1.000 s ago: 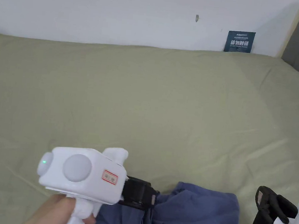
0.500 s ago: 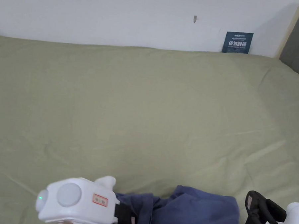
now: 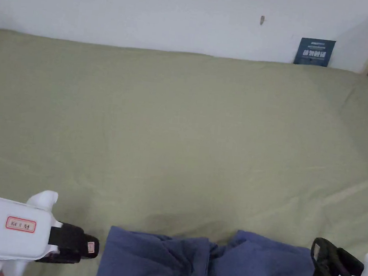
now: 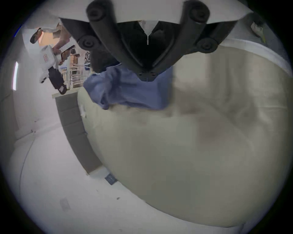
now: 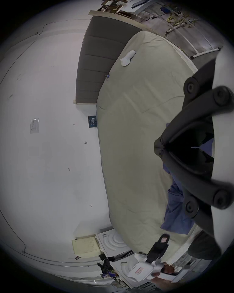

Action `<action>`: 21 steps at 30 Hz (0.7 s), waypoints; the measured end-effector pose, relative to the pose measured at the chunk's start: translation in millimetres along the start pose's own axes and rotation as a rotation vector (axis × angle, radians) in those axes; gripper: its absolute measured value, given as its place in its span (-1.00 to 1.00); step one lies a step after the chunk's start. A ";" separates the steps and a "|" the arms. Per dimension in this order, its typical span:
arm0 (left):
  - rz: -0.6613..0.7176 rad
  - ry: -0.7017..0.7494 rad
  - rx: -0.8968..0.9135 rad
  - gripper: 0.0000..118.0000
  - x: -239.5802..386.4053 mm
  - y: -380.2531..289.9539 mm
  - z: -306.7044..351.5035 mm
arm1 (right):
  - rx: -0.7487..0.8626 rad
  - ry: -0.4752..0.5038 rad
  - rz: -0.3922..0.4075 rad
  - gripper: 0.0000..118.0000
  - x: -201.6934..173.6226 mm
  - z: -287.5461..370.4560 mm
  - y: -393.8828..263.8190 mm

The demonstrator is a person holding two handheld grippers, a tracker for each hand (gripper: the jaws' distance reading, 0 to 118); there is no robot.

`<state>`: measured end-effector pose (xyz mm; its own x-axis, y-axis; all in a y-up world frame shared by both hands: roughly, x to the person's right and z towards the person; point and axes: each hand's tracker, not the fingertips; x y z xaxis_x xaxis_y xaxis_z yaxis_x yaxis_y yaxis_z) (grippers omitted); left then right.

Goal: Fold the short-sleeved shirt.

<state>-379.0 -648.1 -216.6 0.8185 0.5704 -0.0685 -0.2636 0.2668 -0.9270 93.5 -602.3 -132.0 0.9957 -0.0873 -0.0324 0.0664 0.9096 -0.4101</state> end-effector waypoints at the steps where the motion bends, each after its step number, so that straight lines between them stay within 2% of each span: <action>1: 0.007 0.014 -0.018 -1.00 -5.1 -0.8 -3.9 | -0.001 0.005 0.008 -1.00 -3.9 -0.8 1.0; 2: 0.003 -0.014 -0.017 -0.92 -8.6 -1.3 -7.6 | 0.000 0.007 0.015 -1.00 -7.1 -0.6 1.6; 3: 0.002 -0.070 -0.029 -0.64 -12.6 -5.5 -12.6 | 0.002 0.008 0.023 -1.00 -10.7 0.2 1.8; 4: 0.023 -0.122 -0.037 0.14 -15.5 -6.5 -20.3 | 0.003 0.011 0.027 -1.00 -13.5 0.8 1.8; 5: 0.051 -0.175 -0.055 0.69 -17.0 -5.5 -29.0 | 0.001 0.014 0.029 -1.00 -15.2 0.8 2.0; 6: 0.081 -0.200 -0.068 0.84 -18.4 -5.4 -40.7 | -0.002 0.018 0.030 -1.00 -17.0 0.8 2.2; 12: 0.122 -0.328 -0.094 0.81 -34.0 5.2 -95.0 | -0.014 0.015 0.073 -1.00 -19.4 1.6 6.9; 14: 0.135 -0.406 -0.070 0.73 -30.1 9.4 -101.6 | -0.011 0.007 0.087 -1.00 -17.3 2.2 9.6; 15: 0.134 -0.410 -0.081 0.56 -28.1 8.9 -103.4 | -0.010 0.004 0.087 -1.00 -16.3 2.1 10.9; 16: 0.119 -0.407 -0.101 -0.30 -24.4 10.1 -107.3 | -0.009 0.001 0.087 -1.00 -15.5 1.9 12.1; 17: 0.099 -0.400 -0.126 -0.81 -21.2 10.2 -110.0 | -0.008 -0.001 0.087 -1.00 -14.6 1.7 12.6; 19: 0.121 -0.332 -0.139 -0.81 -14.3 6.1 -114.1 | -0.005 -0.006 0.085 -1.00 -14.2 1.7 13.7; 21: 0.111 -0.355 -0.133 -0.81 -15.6 8.8 -109.0 | -0.004 -0.007 0.086 -1.00 -14.1 1.8 14.2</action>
<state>-338.5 -739.3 -264.0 0.5553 0.8295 -0.0608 -0.2531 0.0989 -0.9624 80.5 -587.4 -135.7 0.9981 -0.0065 -0.0615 -0.0193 0.9121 -0.4095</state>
